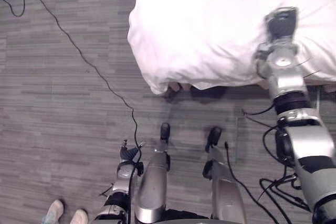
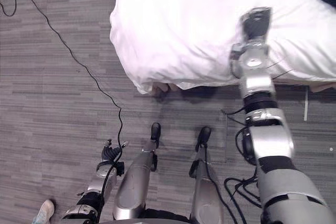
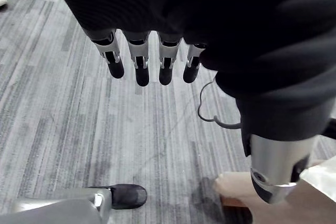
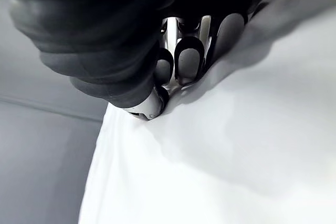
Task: Tidy the bed and pick cloth on bed and put in laundry
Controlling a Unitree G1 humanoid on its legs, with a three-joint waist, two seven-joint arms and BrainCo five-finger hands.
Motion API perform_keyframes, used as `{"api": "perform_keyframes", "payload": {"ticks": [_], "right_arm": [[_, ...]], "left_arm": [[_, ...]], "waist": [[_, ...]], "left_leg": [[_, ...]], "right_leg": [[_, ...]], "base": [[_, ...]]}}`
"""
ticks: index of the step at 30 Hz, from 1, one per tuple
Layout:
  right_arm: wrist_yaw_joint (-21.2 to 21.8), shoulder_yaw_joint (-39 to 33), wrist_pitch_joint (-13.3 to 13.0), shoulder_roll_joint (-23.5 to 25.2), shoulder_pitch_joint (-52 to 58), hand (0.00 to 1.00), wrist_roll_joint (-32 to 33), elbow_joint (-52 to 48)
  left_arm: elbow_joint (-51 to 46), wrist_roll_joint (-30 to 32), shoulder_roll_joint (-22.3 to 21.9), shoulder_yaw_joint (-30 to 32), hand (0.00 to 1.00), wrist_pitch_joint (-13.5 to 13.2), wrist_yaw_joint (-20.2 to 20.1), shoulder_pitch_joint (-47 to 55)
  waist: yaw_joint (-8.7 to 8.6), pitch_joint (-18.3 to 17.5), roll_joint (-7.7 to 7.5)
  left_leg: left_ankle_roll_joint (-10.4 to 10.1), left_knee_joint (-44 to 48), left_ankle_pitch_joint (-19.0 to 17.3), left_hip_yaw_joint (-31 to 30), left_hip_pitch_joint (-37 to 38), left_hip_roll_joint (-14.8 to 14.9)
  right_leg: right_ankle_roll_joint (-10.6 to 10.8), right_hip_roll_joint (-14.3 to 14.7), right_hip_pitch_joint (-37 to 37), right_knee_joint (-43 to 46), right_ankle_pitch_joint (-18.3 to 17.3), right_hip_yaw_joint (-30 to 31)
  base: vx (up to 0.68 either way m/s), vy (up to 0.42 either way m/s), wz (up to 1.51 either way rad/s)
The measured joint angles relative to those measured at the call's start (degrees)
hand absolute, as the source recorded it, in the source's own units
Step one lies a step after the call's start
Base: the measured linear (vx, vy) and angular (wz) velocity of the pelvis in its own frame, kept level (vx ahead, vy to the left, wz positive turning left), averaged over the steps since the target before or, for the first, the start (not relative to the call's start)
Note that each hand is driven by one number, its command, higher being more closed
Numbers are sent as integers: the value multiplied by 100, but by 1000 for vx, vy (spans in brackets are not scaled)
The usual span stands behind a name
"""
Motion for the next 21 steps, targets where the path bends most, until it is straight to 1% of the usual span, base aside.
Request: {"api": "perform_keyframes", "payload": {"ticks": [3,4,5,6,8,10,12,13,14,15,18,20,21], "right_arm": [[572,846,-39,1136,474,100,868,-785],[685,992,-44,1321,578,100,1061,-889],[938,1364,-46,1749,795,100,1469,-1025],[1062,1478,-46,2010,900,100,1692,-1096],[1233,1532,-58,2319,945,100,2134,-1272],[1299,1372,-233,2328,955,100,2335,-1617],[1263,674,-561,2300,962,100,2495,-1962],[1232,484,-650,2268,962,100,2530,-2002],[1165,104,-767,2180,960,100,2663,-2040],[1145,-62,-801,2133,959,100,2708,-2064],[793,-944,-1123,1618,931,100,2881,-2223],[616,-1319,-1196,1203,868,100,2883,-2222],[461,-1542,-1274,896,827,100,2882,-2209]], "left_arm": [[-62,14,3,-7,0,37,19,2],[-89,19,4,-30,0,48,18,1],[-171,59,2,-46,0,65,7,1],[-237,70,-2,-50,0,66,-1,4],[-307,133,-4,-52,0,66,-25,8],[-327,178,-1,-53,0,68,-35,45],[-330,182,-9,-53,0,75,-38,148],[-333,180,-8,-53,0,74,-38,174],[-340,179,5,-51,0,73,-38,231],[-348,179,11,-51,0,73,-38,251],[-357,165,36,-72,0,53,-39,312],[-358,136,80,-227,0,38,-42,326],[-355,109,78,-315,0,24,-43,312]], "waist": [[3,-5,8],[5,-5,9],[10,-6,7],[35,-7,5],[29,-22,0],[26,-113,-57],[-2,-318,-108],[-16,-355,-119],[-35,-405,-139],[-58,-415,-145],[-197,-404,-126],[-296,-367,-55],[-339,-331,30]], "left_leg": [[-105,-286,68,-106,357,113],[-117,-343,79,-159,410,125],[-154,-408,105,-190,531,179],[-148,-431,125,-242,604,193],[-149,-510,178,-323,768,192],[-150,-538,178,-319,848,165],[-142,-571,184,-255,923,97],[-142,-575,184,-221,955,83],[-141,-587,182,-120,1032,63],[-139,-590,181,-84,1046,58],[-110,-659,200,97,978,38],[-78,-654,239,158,799,31],[-46,-626,275,159,629,13]], "right_leg": [[-95,112,297,-47,-118,-150],[-99,129,364,-77,-128,-198],[-126,177,517,-101,-149,-276],[-154,191,606,-99,-176,-323],[-145,185,804,-97,-242,-446],[-110,173,890,-101,-267,-463],[-102,131,916,-101,-262,-404],[-94,115,929,-101,-256,-374],[-69,95,937,-97,-239,-266],[-51,88,933,-101,-227,-233],[0,63,681,-50,-180,-11],[-23,28,399,104,-155,69],[-20,0,178,211,-158,82]], "base": [[64,-53,12],[87,-54,30],[81,-38,29],[82,-29,30],[58,-1,29],[39,22,14],[26,54,-7],[3,73,-25],[-15,51,-26],[-35,58,-33],[-81,46,-36],[-80,17,-19],[-57,6,-7]]}}
